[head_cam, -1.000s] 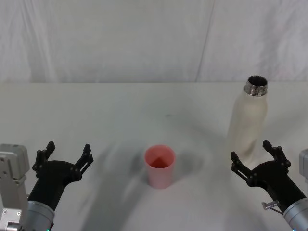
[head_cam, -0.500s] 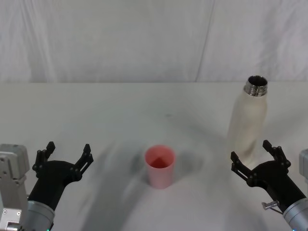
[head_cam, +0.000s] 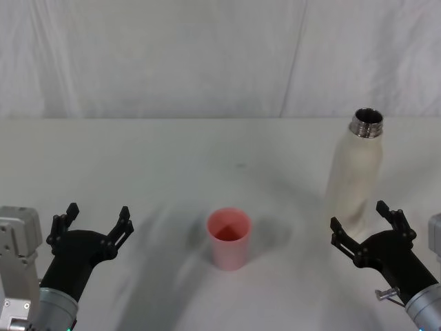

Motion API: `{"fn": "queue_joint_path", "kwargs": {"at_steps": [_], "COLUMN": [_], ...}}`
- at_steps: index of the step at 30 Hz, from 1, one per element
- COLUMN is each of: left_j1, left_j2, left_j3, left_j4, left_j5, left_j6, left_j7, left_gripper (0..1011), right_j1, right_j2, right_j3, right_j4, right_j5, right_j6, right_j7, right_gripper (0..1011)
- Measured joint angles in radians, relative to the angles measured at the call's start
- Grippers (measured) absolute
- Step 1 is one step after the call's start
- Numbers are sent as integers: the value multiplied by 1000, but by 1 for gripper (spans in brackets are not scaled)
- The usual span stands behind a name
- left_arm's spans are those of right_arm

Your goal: Grasp the thermos with one hand and pour water into the cup lid.

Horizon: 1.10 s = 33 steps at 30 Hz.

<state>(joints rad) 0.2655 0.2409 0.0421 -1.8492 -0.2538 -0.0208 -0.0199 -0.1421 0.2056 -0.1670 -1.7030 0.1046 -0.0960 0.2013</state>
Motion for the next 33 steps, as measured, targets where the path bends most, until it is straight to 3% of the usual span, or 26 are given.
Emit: {"fn": "queue_joint_path", "kwargs": {"at_steps": [33], "left_j1": [0], "left_j2": [0], "left_j3": [0], "left_j4": [0], "left_j5": [0], "left_j6": [0], "left_j7": [0], "left_gripper": [1001], "right_j1": [0], "right_j2": [0], "right_j3": [0], "right_j4": [0], "right_j5": [0], "right_j6": [0], "right_j7": [0], "right_gripper": [1001]}}
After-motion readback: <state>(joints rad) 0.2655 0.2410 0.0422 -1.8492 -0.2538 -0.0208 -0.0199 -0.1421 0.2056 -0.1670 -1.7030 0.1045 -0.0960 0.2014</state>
